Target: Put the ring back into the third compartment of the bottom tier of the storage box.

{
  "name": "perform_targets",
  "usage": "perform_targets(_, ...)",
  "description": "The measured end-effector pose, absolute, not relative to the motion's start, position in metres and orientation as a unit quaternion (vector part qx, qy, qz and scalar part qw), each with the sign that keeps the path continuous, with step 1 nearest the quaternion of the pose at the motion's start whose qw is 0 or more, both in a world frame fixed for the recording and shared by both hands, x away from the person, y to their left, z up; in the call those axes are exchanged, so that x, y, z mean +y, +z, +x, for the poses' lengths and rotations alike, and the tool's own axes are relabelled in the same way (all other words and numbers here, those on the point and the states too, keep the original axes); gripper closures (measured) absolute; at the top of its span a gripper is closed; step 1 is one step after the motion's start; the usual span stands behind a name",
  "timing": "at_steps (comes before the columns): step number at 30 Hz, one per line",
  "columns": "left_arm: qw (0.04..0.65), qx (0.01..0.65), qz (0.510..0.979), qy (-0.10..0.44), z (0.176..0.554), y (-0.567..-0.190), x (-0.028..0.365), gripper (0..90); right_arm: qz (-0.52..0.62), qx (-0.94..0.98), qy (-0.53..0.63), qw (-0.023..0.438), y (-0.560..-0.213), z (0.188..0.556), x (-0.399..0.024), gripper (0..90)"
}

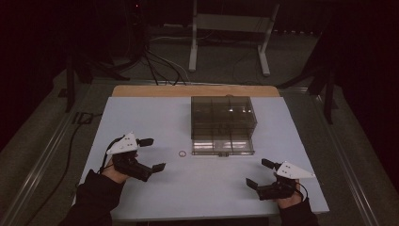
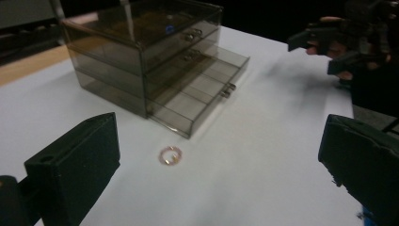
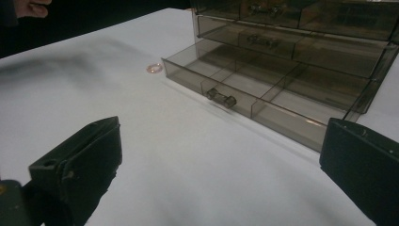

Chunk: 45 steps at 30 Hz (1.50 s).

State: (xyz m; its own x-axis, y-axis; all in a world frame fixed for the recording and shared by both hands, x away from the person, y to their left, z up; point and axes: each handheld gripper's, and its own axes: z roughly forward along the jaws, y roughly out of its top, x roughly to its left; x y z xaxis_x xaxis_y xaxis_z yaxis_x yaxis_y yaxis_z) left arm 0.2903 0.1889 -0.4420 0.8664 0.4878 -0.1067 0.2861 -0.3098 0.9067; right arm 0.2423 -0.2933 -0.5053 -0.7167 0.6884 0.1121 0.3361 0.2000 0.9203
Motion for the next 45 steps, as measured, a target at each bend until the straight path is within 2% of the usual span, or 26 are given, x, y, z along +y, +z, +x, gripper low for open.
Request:
perform_targets(22,0.519,0.265,0.804,0.12,0.322,-0.424,0.168,0.5,0.338,0.756,0.536,0.166,-0.505,0.241,-0.295,0.0)
perform_targets(33,0.515,0.29,0.794,0.14,0.332,-0.429,0.155,0.5,0.337,0.754,0.539,0.164,-0.505,0.241,-0.296,0.0)
perform_targets(45,0.495,0.311,0.8,0.135,0.343,-0.459,0.136,0.5,0.334,0.755,0.539,0.165,-0.504,0.241,-0.296,0.0)
